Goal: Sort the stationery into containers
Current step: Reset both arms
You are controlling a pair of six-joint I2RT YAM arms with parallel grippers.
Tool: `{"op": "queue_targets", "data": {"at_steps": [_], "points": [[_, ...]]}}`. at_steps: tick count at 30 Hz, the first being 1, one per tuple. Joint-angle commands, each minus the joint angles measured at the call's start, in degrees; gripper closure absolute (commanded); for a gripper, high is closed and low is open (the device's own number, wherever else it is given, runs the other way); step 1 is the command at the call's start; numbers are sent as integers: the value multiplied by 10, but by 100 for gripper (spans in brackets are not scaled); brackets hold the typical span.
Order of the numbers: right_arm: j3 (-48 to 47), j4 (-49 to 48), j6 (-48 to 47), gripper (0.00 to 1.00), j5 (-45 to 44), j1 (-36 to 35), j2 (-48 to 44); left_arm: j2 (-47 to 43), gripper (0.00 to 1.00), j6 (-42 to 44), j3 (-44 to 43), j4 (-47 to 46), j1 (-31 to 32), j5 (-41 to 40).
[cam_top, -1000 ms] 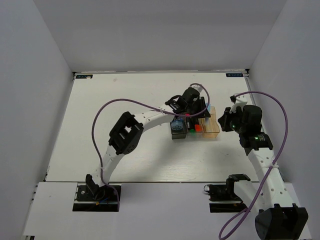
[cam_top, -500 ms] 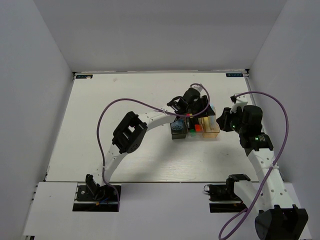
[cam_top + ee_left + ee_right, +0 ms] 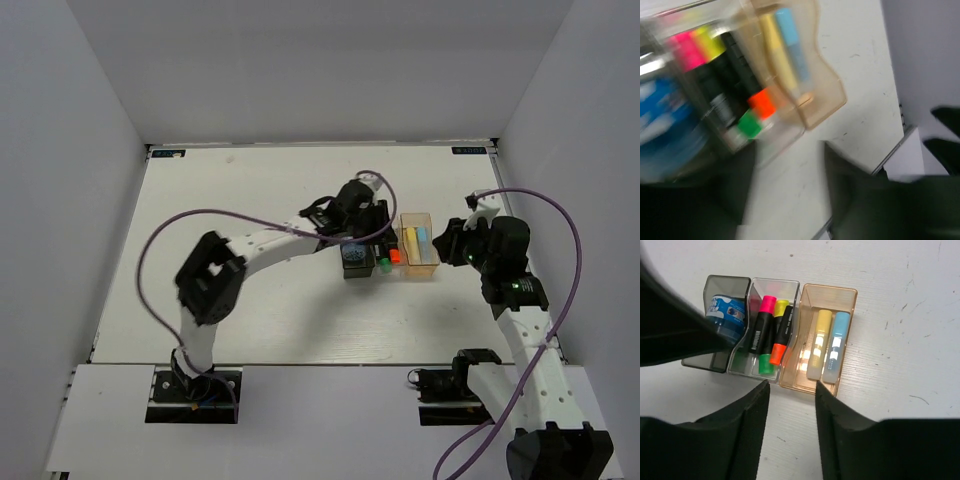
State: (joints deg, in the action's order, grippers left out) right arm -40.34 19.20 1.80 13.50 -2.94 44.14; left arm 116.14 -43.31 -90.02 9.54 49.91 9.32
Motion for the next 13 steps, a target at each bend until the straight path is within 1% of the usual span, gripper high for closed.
{"op": "queue_targets", "data": {"at_steps": [1,2,3,4,5,6,7,8,9,10,11,12,13], "points": [[-1,-18,-3,53,28,4,12,-224,22,103,93,102,-16,-141],[-3,-16,-3,42,32,4,18,-247,11,117,109,133,-17,-170],[-17,-1,-3,18,29,2,23,-271,0,125,148,210,-19,-246],[-21,9,5,10,22,0,37,-323,0,144,171,228,-31,-260],[-28,15,39,10,17,1,50,-374,0,147,238,272,-40,-269],[-41,30,43,10,19,2,54,-427,0,148,264,280,-48,-279],[-48,32,47,10,18,0,63,-453,0,151,290,287,-81,-276],[-49,32,54,10,19,0,61,-480,0,154,367,292,-96,-271],[-45,28,51,10,31,1,62,-559,0,162,389,293,-126,-255],[-35,23,46,10,41,0,62,-584,0,166,409,297,-142,-240],[-31,15,39,10,68,3,62,-607,0,173,445,299,-177,-222],[-32,16,40,10,72,4,66,-670,0,180,476,303,-213,-209],[-36,19,43,10,92,1,69,-688,0,195,502,302,-250,-180]]}}
